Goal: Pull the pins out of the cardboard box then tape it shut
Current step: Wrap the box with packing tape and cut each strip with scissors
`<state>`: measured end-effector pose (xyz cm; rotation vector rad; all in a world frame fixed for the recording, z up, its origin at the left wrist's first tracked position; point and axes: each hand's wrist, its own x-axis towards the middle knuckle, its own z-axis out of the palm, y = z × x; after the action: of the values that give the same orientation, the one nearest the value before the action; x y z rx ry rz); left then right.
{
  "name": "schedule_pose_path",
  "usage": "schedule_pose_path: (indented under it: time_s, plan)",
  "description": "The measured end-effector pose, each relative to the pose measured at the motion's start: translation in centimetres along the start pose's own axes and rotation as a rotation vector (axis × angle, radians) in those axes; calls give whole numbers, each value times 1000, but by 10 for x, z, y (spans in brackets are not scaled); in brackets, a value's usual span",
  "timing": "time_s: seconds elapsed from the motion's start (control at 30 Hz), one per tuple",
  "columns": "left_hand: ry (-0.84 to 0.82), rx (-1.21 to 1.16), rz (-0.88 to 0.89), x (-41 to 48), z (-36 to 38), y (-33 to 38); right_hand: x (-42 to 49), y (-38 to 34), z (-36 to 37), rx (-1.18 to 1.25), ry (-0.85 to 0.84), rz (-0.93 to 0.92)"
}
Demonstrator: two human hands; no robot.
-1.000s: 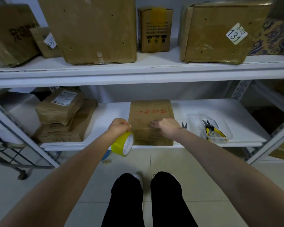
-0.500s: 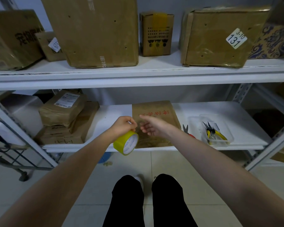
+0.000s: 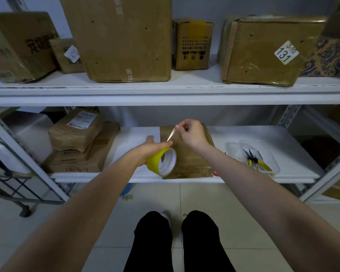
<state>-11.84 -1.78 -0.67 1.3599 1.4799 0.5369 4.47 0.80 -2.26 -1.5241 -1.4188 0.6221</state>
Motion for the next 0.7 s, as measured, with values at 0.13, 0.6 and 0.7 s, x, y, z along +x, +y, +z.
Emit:
schedule_pose_path:
  time_s: [0.13,0.6,0.7]
  plan:
    - [71,-9,21,4,-10,-1,6,-3,-5,-49,13,27]
    - [354,673,158,33,-31,8,5,10,16,28,207,257]
    - [301,752,129,45,-32,14,6,20,20,56,207,297]
